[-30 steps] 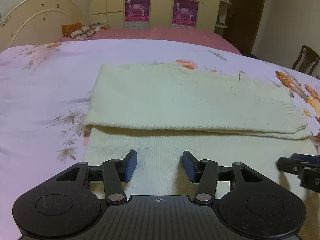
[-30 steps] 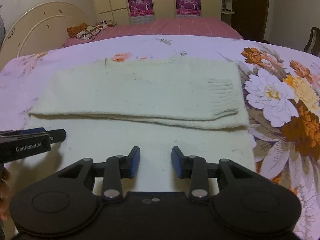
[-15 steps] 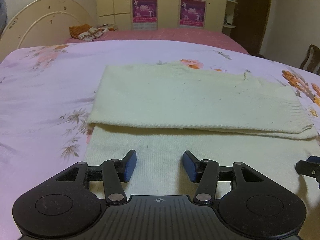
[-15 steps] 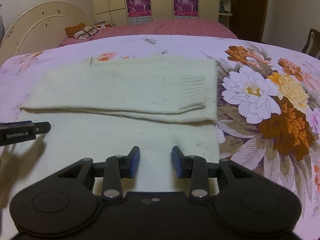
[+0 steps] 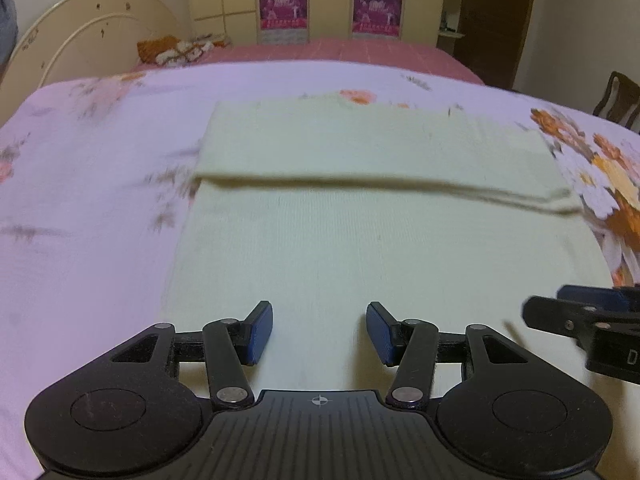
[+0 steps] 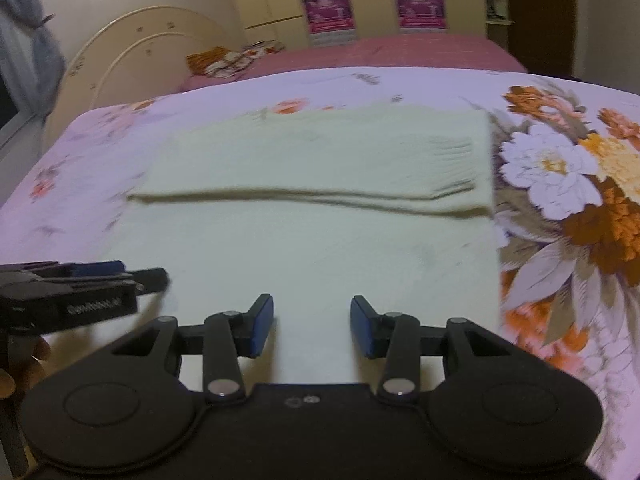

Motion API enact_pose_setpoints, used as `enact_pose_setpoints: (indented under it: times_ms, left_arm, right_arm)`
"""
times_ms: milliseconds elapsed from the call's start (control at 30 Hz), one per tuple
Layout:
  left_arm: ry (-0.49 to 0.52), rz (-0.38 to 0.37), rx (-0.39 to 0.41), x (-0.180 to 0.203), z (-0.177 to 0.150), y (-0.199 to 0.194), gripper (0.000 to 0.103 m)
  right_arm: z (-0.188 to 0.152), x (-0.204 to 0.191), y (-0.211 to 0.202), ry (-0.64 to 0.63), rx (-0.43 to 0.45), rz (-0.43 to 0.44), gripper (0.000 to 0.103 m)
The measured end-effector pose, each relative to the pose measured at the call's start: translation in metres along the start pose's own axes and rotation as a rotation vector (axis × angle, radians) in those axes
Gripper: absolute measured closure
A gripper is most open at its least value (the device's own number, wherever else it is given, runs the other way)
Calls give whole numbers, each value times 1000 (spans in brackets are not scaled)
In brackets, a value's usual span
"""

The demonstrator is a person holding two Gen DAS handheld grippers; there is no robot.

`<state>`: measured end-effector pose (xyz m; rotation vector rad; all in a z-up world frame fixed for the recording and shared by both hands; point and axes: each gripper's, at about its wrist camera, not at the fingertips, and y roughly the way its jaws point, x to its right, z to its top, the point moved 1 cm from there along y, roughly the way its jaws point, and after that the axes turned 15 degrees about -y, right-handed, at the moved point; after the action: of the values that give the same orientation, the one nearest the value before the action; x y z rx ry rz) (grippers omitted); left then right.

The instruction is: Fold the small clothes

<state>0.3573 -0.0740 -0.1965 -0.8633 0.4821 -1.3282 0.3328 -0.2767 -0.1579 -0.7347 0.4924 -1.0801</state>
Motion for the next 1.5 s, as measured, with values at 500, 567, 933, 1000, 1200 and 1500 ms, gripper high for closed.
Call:
enact_pose_setpoints:
  times_ms: [500,567,933,1000,1200,1500]
  left_arm:
    - [35,2,10,-17,-21,-7,36]
    - [40,-9,13,-19,-23,-9,32]
    - [44,-62,-38,-37,-41,-29,0]
    - [45,-77,-51,-39,-45,-35,0]
    - [58,-65,-63,-47,-61,-63,0]
    - [21,-105,-92,-76,-96,-93,0]
  right_arm:
    - [-26,-40,-9,-48,-54,-57,57]
    - [-31,-42,-13,-34,-57,-83,57]
    - [-61,-56,-53,61,-81,-186,55]
    - [-62,-65,-62,65,-65,-178,55]
    - [-62,-95,-78,36,-27,-143,51]
    - [-80,-131,-92,0,-30,-104,50]
